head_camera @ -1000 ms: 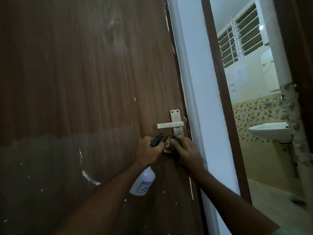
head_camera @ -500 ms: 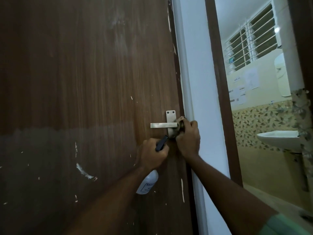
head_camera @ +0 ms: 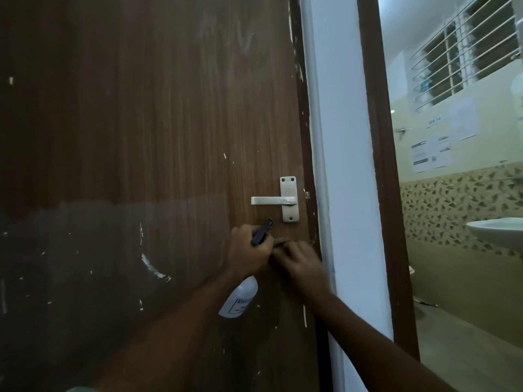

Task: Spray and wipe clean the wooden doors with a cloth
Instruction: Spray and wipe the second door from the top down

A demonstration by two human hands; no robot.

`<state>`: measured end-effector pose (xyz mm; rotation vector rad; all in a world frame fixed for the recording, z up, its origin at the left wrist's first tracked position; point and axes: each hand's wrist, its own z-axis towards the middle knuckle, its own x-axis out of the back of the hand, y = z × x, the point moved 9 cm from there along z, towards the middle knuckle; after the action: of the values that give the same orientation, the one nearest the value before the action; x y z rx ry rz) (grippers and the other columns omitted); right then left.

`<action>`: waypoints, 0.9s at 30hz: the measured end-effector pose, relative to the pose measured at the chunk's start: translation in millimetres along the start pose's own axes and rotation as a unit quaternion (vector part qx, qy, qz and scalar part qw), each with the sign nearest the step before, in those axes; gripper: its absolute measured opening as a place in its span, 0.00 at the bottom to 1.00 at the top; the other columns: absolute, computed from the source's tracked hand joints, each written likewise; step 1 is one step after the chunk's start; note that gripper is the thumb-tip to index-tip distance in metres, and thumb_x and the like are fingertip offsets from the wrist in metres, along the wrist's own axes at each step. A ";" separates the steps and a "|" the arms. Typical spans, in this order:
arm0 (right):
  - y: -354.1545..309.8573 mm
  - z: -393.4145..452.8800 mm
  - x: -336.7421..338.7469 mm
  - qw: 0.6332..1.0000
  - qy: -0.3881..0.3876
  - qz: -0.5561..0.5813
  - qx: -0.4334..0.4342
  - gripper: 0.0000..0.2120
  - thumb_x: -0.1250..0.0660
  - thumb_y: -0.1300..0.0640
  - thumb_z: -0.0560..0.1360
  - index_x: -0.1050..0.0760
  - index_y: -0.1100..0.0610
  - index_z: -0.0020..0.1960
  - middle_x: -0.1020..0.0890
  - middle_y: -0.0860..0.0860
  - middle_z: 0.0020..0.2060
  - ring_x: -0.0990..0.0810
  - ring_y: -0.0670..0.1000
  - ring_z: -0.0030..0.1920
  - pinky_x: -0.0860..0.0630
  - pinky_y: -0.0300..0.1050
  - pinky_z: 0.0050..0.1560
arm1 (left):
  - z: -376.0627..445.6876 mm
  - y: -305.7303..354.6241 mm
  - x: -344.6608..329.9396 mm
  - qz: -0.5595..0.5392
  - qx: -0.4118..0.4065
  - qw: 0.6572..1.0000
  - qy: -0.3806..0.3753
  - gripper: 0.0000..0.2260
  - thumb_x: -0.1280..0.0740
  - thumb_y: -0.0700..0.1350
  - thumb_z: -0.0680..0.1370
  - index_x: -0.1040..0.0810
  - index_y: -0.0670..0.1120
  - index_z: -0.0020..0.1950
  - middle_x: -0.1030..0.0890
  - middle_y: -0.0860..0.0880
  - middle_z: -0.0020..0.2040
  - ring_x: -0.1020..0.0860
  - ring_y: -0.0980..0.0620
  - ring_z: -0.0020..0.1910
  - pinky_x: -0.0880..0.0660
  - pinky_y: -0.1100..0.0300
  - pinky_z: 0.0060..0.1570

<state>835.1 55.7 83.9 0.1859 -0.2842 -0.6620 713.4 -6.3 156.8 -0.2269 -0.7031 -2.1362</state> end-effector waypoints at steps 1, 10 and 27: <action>-13.3 2.7 -7.1 0.999 -0.012 -0.005 0.046 0.18 0.24 0.60 0.75 0.19 0.56 0.64 0.19 0.57 0.62 0.20 0.58 0.59 0.20 0.53 0.55 | -2.7 1.2 0.6 0.006 0.003 1.000 0.001 0.14 0.36 0.53 0.76 0.25 0.47 0.33 0.25 0.47 0.26 0.28 0.51 0.24 0.31 0.55 0.27; -44.3 105.0 -50.8 0.998 -0.001 0.059 0.001 0.32 0.28 0.51 0.78 0.34 0.53 0.79 0.33 0.55 0.78 0.33 0.57 0.76 0.33 0.59 0.76 | -5.9 -27.9 105.2 -0.035 0.081 0.986 0.144 0.18 0.33 0.53 0.75 0.20 0.38 0.38 0.23 0.43 0.28 0.25 0.46 0.26 0.29 0.53 0.28; -64.2 169.7 -57.8 0.989 0.011 0.111 -0.094 0.31 0.34 0.69 0.78 0.31 0.52 0.78 0.34 0.53 0.79 0.38 0.56 0.79 0.34 0.60 0.77 | -27.0 -102.5 145.3 0.123 0.152 0.981 -0.011 0.13 0.27 0.47 0.81 0.23 0.48 0.38 0.24 0.54 0.25 0.26 0.62 0.19 0.34 0.70 0.22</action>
<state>700.7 28.9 216.0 -0.0200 -0.2157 -0.4625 545.6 -71.0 150.6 -0.1631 -0.9513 -1.7683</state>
